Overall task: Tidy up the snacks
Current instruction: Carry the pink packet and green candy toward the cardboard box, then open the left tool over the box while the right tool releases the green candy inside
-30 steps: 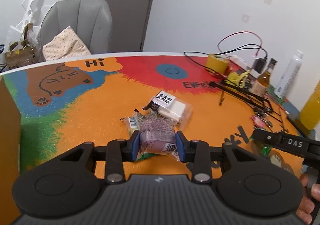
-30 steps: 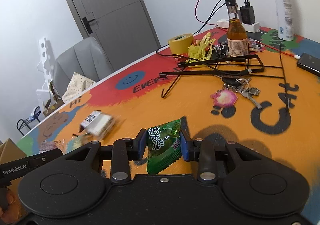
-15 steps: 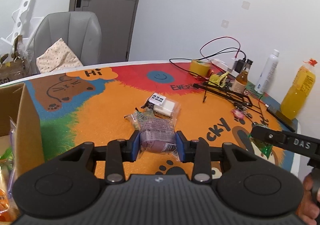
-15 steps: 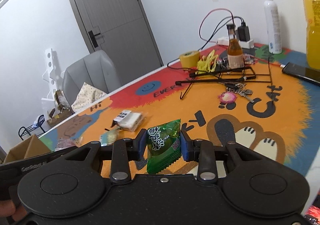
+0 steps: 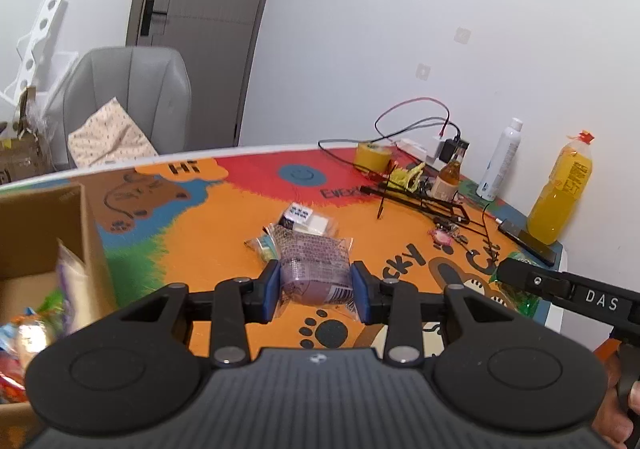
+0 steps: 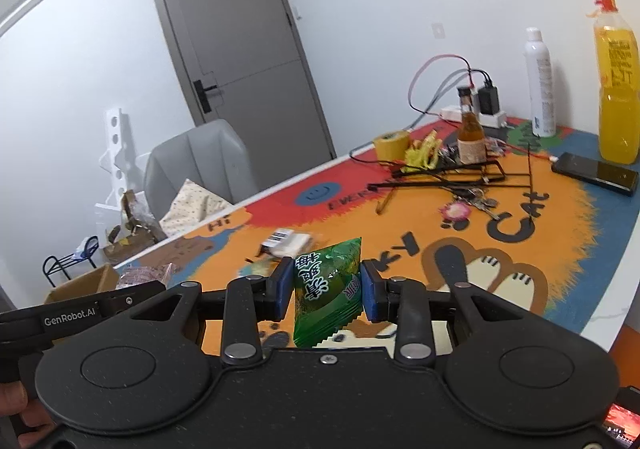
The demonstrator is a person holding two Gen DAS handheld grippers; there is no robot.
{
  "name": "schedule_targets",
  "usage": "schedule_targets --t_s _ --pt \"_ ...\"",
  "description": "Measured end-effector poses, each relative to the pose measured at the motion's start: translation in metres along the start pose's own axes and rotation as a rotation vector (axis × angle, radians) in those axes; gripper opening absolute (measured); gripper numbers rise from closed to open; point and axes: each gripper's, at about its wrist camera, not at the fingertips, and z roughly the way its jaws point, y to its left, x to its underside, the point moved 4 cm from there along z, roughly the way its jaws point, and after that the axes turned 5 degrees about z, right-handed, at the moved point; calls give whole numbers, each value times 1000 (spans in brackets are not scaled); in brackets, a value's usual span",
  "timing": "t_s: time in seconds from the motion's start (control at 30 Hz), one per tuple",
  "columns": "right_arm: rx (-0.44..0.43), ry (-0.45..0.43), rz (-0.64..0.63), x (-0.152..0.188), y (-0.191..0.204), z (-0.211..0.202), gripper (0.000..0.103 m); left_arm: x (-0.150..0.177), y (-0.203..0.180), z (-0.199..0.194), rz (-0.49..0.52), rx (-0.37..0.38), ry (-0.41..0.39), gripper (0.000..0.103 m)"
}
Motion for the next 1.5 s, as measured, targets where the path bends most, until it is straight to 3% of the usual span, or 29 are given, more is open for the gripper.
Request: schedule_targets --t_s 0.33,0.7,1.33,1.5 --pt "-132 5 -30 11 53 -4 33 -11 21 -67 -11 -57 -87 36" --pt "-266 56 -88 25 124 12 33 -9 86 -111 -71 -197 -112 36" --pt "-397 147 -150 39 201 58 33 2 173 -99 -177 -324 -64 37" --pt "-416 182 -169 43 218 73 33 0 186 -90 -208 -353 -57 42"
